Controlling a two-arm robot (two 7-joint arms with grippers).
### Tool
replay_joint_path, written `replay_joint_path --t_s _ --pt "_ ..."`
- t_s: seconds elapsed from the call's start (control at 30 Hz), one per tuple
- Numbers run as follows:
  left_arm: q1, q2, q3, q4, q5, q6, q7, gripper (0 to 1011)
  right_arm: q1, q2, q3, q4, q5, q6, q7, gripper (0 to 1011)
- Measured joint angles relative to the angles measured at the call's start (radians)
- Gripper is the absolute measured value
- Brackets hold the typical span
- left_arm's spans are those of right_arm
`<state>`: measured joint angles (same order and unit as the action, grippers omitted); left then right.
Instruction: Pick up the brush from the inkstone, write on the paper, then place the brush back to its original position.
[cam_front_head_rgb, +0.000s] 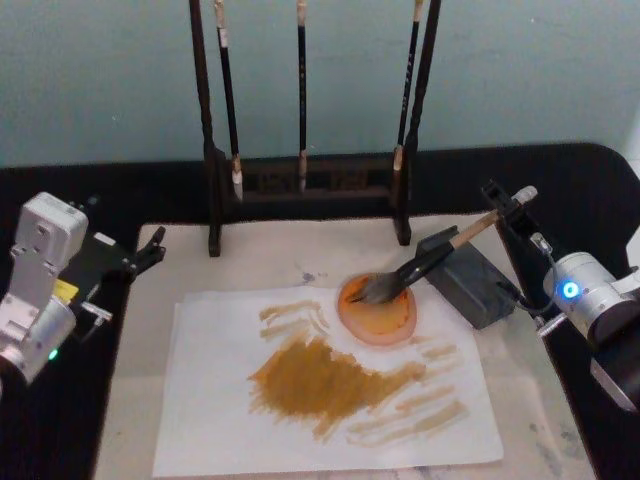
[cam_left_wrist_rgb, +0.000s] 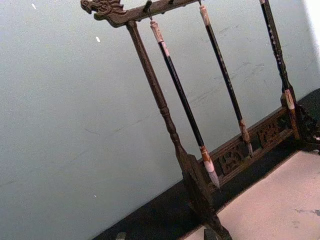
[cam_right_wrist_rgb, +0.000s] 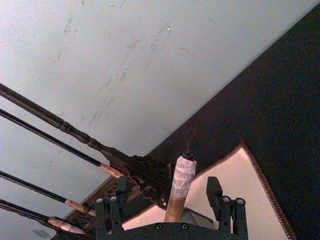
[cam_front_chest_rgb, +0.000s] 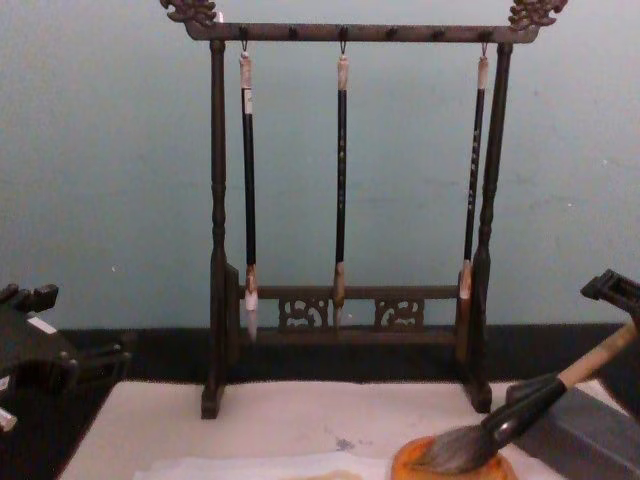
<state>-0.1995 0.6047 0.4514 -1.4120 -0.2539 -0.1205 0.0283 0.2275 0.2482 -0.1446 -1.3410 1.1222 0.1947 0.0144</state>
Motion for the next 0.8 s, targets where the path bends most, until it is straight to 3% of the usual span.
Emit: replay_joint_path --t_s 0.8 --pt "0.0 0.0 0.0 0.0 0.0 0.0 0.0 1010 0.031 0.021 -0.051 0.052 0.058 -0.021 0.001 1000"
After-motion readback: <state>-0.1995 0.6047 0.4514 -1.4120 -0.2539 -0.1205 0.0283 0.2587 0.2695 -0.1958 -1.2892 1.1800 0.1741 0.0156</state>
